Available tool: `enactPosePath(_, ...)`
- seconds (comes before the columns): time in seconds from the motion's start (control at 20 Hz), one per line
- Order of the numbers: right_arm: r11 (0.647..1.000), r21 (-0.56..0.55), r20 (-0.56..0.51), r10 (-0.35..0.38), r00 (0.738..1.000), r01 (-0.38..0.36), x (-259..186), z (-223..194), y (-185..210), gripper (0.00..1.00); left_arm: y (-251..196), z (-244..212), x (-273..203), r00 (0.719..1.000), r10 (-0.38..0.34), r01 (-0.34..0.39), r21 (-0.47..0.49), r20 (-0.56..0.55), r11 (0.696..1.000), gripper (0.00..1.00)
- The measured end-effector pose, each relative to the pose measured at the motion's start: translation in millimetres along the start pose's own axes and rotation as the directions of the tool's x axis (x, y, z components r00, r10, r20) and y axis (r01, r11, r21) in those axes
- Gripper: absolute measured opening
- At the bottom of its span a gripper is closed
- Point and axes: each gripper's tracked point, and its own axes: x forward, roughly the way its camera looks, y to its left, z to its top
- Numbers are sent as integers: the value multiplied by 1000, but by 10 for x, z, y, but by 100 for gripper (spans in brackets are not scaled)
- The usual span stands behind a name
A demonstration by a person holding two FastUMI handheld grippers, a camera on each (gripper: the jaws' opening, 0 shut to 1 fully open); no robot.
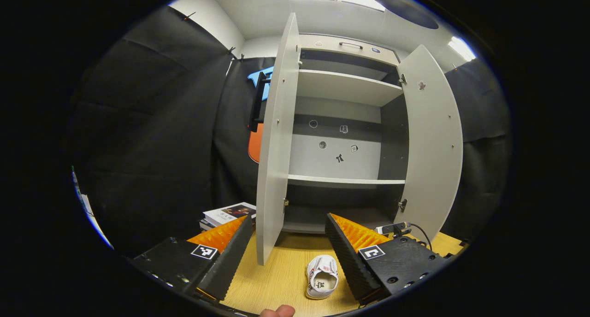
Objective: Grab one shoe with the right hand and put it into the shoe cabinet, grab the other shoe with the left hand and put it into the shoe cabinet; then close the right door with the right hand and the left door with the left hand.
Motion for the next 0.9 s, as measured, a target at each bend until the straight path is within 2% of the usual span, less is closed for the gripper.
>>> enactPosePath(0.05, 1000, -9, 13, -26, 1000, 26, 17, -7, -50, 47, -9, 5, 1, 1000, -3, 3, 3, 0, 1000, 95)
enactPosePath(0.1, 999, -11, 20, -46, 999, 47, 21, -3, -92, 33, -17, 3, 19, 1000, -8, 8, 8, 2, 1000, 95)
enactPosePath(0.2, 999, -1, 31, -52, 998, 52, 15, -1, -133, 13, -46, -21, 57, 1000, -14, 14, 16, 0, 1000, 95)
enactPosePath(0.3, 999, 4, 41, -33, 999, 33, -1, 13, -143, 4, -37, -50, 82, 1000, -17, 17, 16, 0, 1000, 95)
enactPosePath(0.5, 995, -58, 134, -69, 989, 78, -150, 205, -293, 3, -90, -78, 70, 1000, -24, 24, 15, -10, 1000, 95)
enactPosePath(0.65, 997, -53, 177, -42, 983, 52, -328, 342, -341, 4, -153, -87, 88, 999, -33, 34, 19, -8, 999, 95)
enactPosePath(0.9, 993, -101, 310, -30, 950, 64, -919, 788, -430, 3, -343, -49, 95, 998, -58, 58, 20, 14, 998, 95)
